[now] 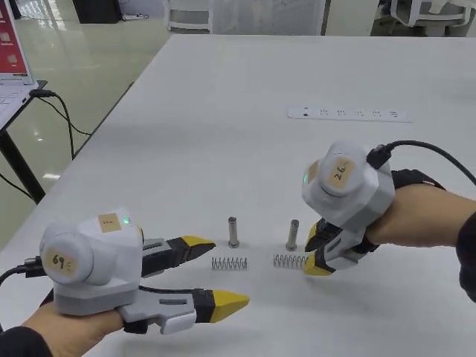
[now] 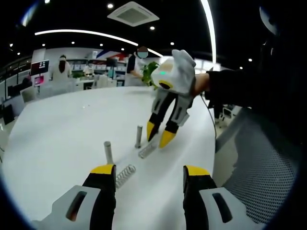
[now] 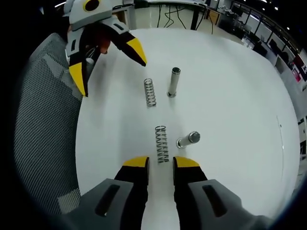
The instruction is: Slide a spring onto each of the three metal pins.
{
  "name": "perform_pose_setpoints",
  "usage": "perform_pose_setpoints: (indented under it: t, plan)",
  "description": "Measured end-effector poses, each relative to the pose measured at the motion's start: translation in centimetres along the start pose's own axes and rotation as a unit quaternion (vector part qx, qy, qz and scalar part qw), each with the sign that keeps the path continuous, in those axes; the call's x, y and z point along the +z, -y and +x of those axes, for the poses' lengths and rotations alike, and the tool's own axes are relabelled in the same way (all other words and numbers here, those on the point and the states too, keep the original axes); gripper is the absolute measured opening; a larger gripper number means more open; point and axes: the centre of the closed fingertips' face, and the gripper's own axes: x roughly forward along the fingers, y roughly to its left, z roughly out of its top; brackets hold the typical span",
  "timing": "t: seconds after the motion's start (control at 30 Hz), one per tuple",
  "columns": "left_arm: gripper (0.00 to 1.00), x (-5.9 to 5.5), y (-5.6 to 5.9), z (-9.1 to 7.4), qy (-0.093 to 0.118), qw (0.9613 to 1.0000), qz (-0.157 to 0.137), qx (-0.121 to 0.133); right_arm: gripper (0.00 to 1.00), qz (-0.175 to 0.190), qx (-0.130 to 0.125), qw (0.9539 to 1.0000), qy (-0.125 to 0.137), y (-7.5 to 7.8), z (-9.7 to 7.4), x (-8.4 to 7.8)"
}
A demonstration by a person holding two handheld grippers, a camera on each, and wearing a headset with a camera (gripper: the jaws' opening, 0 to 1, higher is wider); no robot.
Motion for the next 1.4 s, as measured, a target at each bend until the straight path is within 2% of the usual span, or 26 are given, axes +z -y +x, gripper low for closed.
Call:
perform_pose_setpoints:
  t: [0.23,0.4,0.67,1.0,1.4]
  plan:
    - [0.51,0.0,0.0,0.0,-0.001,1.0,0.0,-0.001,0.15,0.003,0.004,1.0,0.0,0.1,0.7,0.1]
    - [0.5,0.0,0.0,0.0,-0.002,1.0,0.0,-0.002,0.12,-0.009,0.002,0.9998,-0.014,0.1,1.2,-0.4]
    - [0.5,0.2,0.2,0.0,-0.002,1.0,0.003,-0.004,0.08,-0.012,0.004,0.9998,-0.012,0.0,1.1,-0.2]
    - [0.48,0.5,0.6,0.5,-0.013,0.9995,0.021,-0.019,0.07,-0.016,0.008,0.9998,-0.009,-0.9,-0.7,0.2]
    - [0.42,1.5,1.3,1.8,-0.025,0.9969,0.055,-0.051,0.07,-0.039,0.016,0.9991,-0.002,-2.4,-2.8,1.9]
